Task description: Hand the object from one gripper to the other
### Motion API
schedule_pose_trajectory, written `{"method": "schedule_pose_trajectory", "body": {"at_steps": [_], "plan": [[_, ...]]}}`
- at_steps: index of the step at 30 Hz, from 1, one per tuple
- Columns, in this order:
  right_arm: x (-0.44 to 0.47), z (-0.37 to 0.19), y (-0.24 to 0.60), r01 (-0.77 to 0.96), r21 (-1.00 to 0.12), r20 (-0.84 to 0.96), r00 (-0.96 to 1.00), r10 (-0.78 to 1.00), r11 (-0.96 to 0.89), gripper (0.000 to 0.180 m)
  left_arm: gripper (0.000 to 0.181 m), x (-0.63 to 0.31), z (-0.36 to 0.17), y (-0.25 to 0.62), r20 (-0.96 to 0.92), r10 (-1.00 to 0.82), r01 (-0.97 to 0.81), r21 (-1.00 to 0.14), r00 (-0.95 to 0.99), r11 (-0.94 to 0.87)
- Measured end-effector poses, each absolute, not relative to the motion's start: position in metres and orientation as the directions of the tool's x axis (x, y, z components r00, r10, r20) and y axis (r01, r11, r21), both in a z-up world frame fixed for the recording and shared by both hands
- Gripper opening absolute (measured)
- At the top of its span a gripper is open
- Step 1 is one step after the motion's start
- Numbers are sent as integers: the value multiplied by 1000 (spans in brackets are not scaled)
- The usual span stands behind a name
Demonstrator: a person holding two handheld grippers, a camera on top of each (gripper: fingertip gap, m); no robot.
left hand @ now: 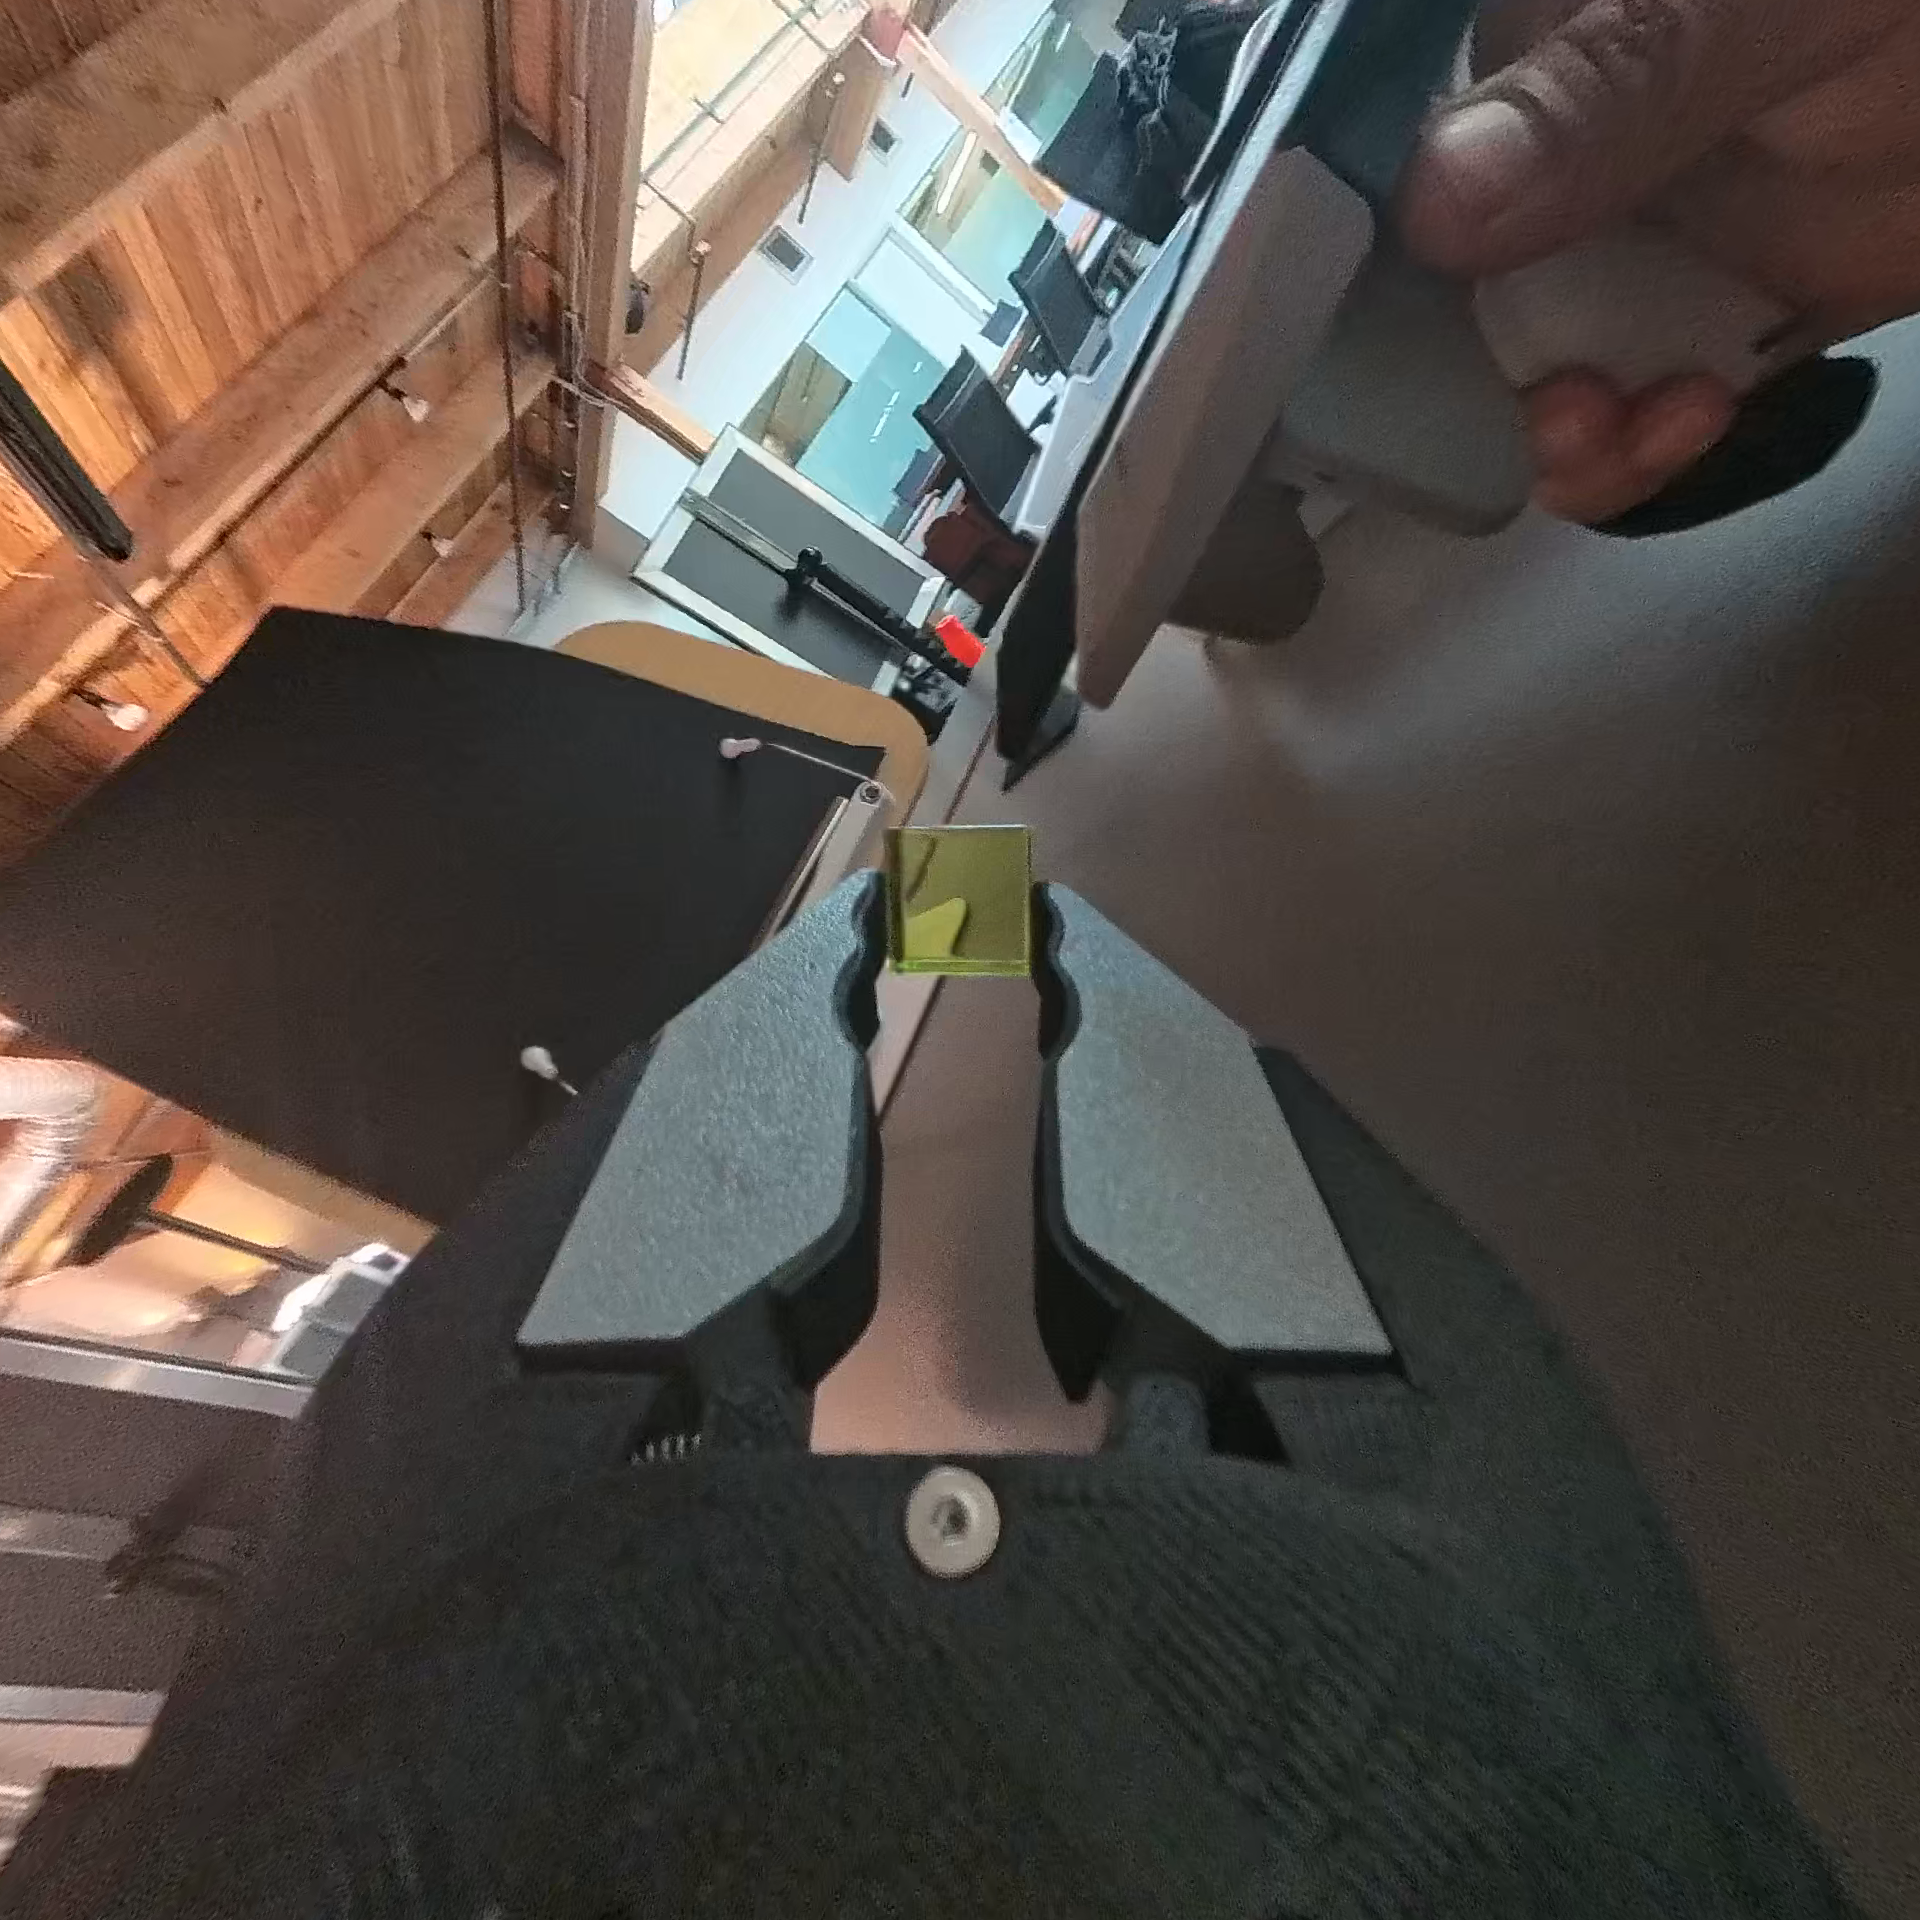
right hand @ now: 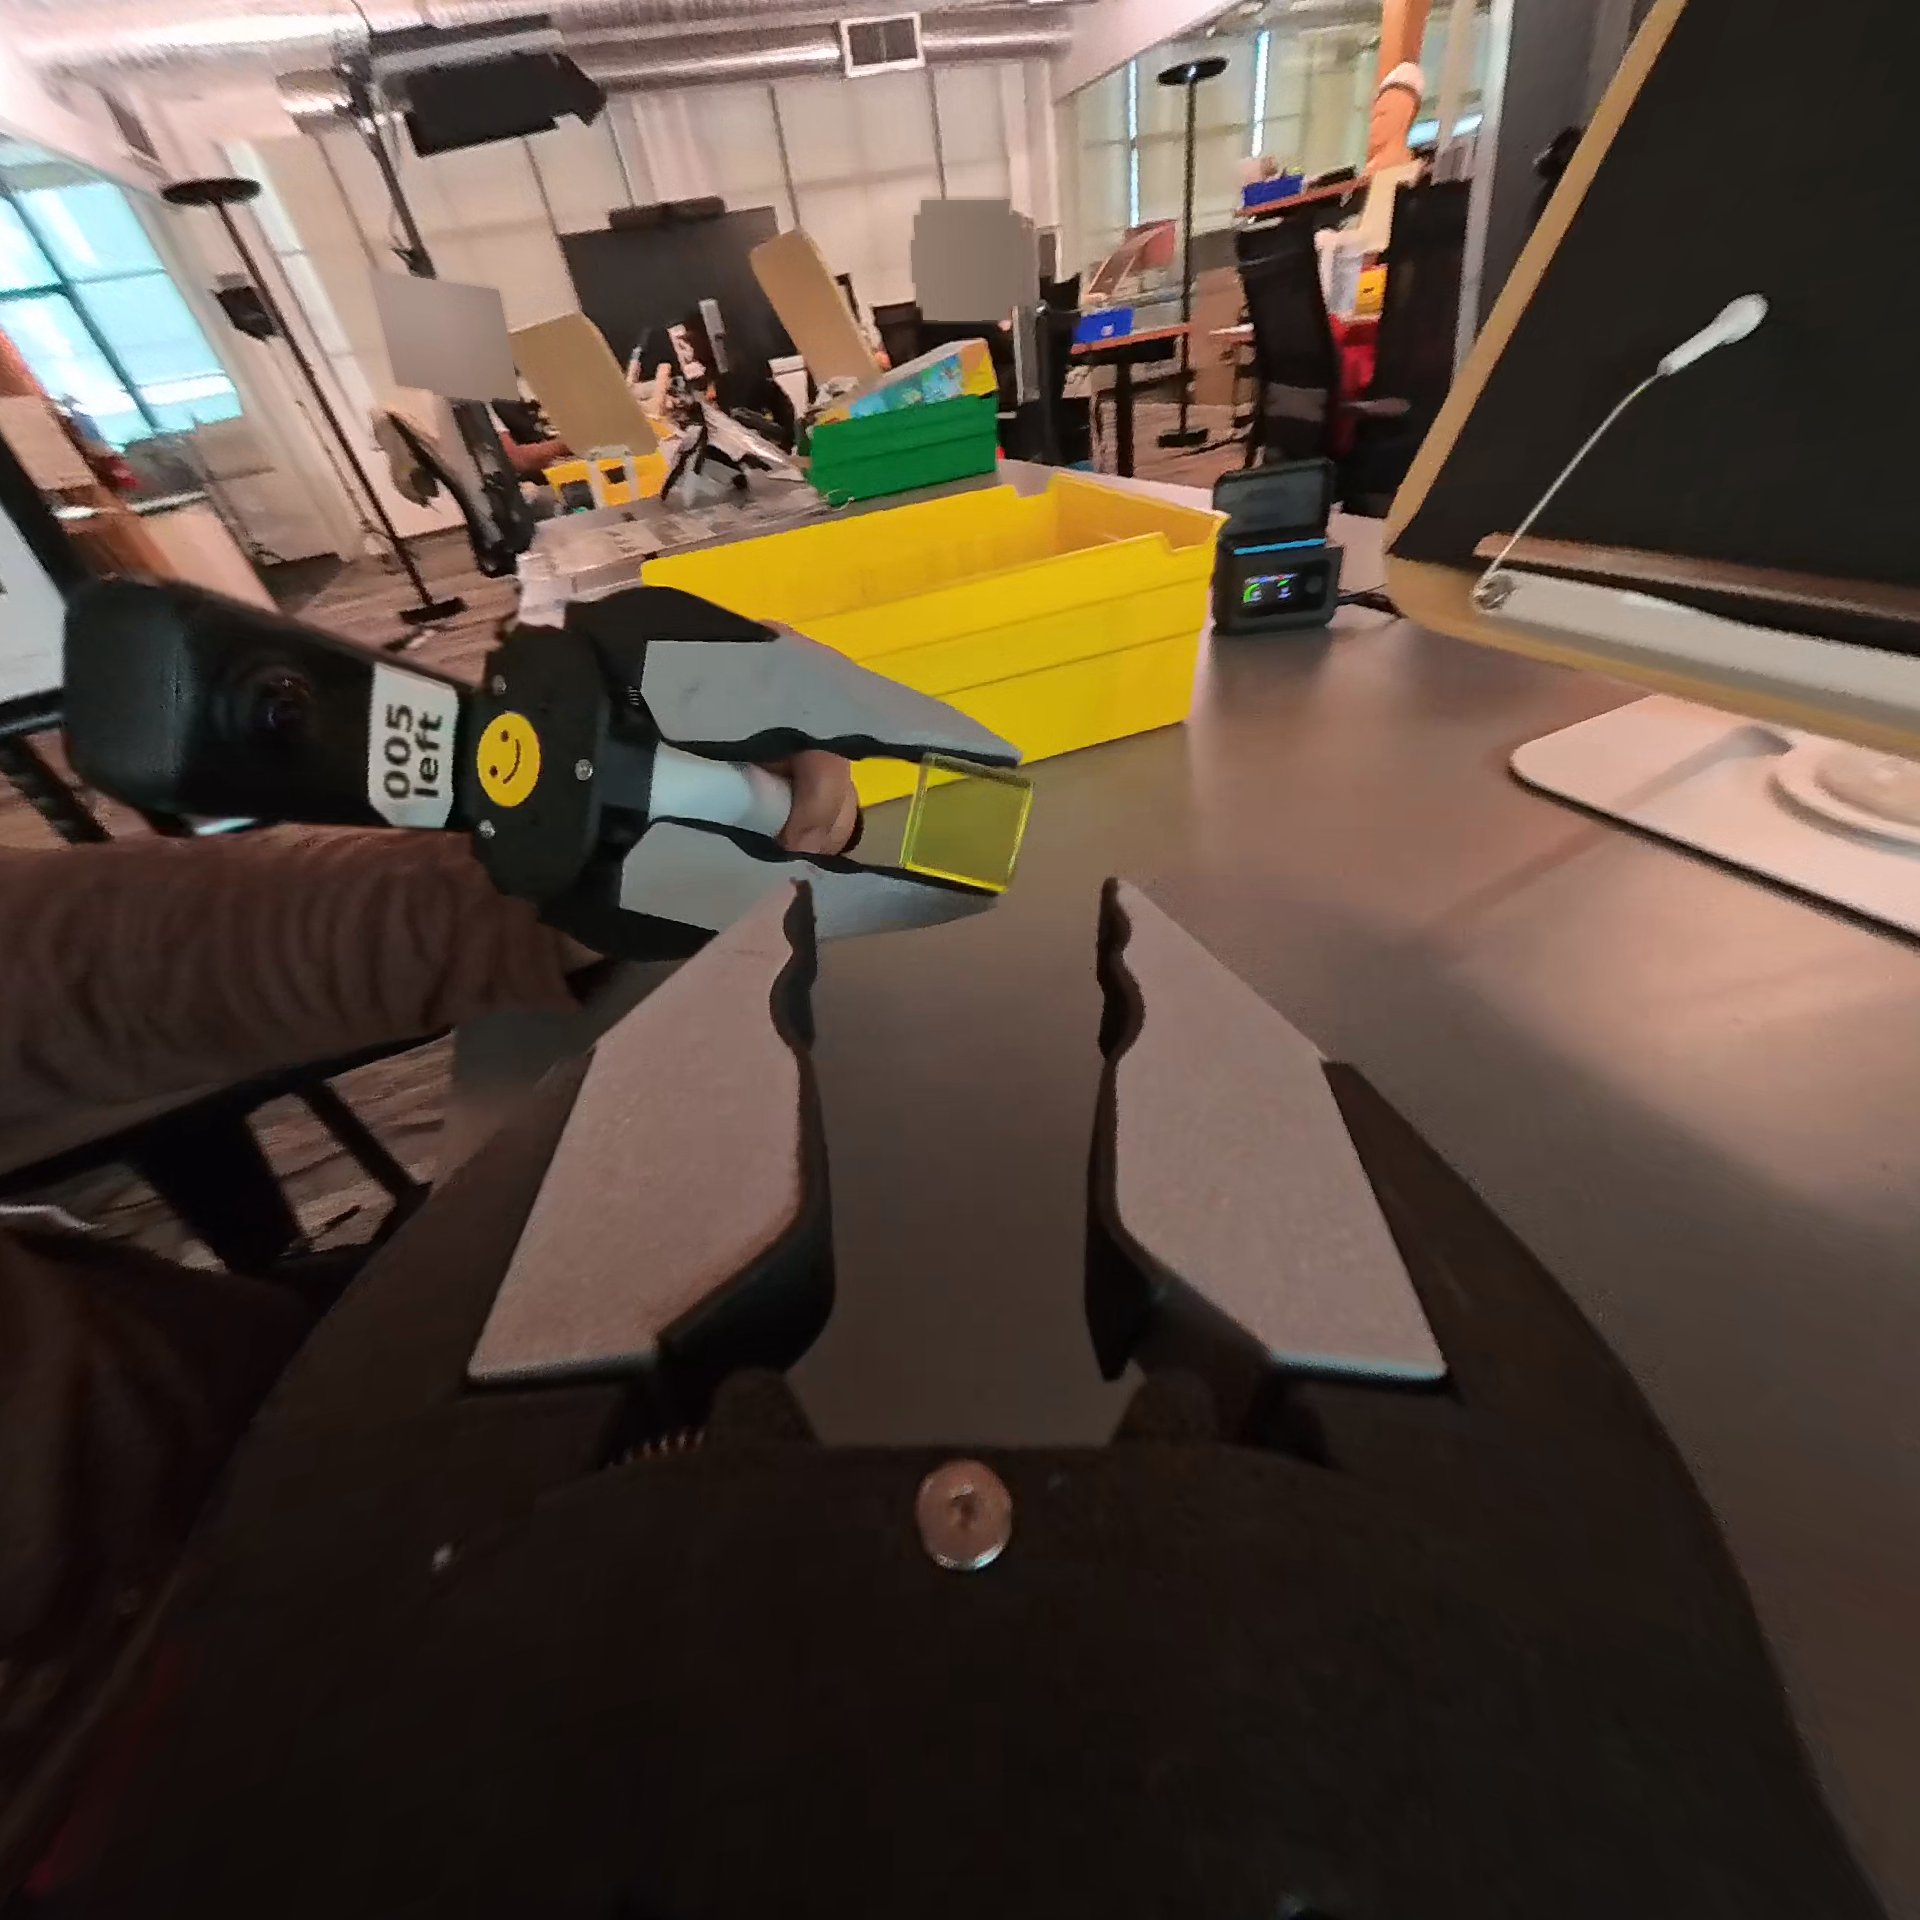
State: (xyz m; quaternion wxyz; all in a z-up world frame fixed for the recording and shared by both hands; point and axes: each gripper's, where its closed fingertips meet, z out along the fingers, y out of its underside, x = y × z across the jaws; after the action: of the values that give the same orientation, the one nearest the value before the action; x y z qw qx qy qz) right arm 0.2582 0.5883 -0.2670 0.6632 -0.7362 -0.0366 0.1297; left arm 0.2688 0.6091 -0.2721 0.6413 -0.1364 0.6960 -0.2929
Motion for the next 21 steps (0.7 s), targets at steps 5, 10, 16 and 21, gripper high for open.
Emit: {"method": "schedule_pose_trajectory", "body": {"at_steps": [5,10,16,21], "plan": [[250,-264,590,-144,-984,-169,949,266,-109,53,24,265,-270,594,-912,-409,216,-407,-40,887],[247,-274,592,-82,-984,-121,958,259,-158,28,24,265,-272,585,-946,-322,217,-310,23,926],[246,-278,594,19,-983,-24,973,228,-184,24,24,263,-271,580,-959,-271,230,-247,82,941],[268,-272,591,218,-960,214,976,42,-175,23,22,272,-283,589,-923,-384,189,-374,21,908]]}}
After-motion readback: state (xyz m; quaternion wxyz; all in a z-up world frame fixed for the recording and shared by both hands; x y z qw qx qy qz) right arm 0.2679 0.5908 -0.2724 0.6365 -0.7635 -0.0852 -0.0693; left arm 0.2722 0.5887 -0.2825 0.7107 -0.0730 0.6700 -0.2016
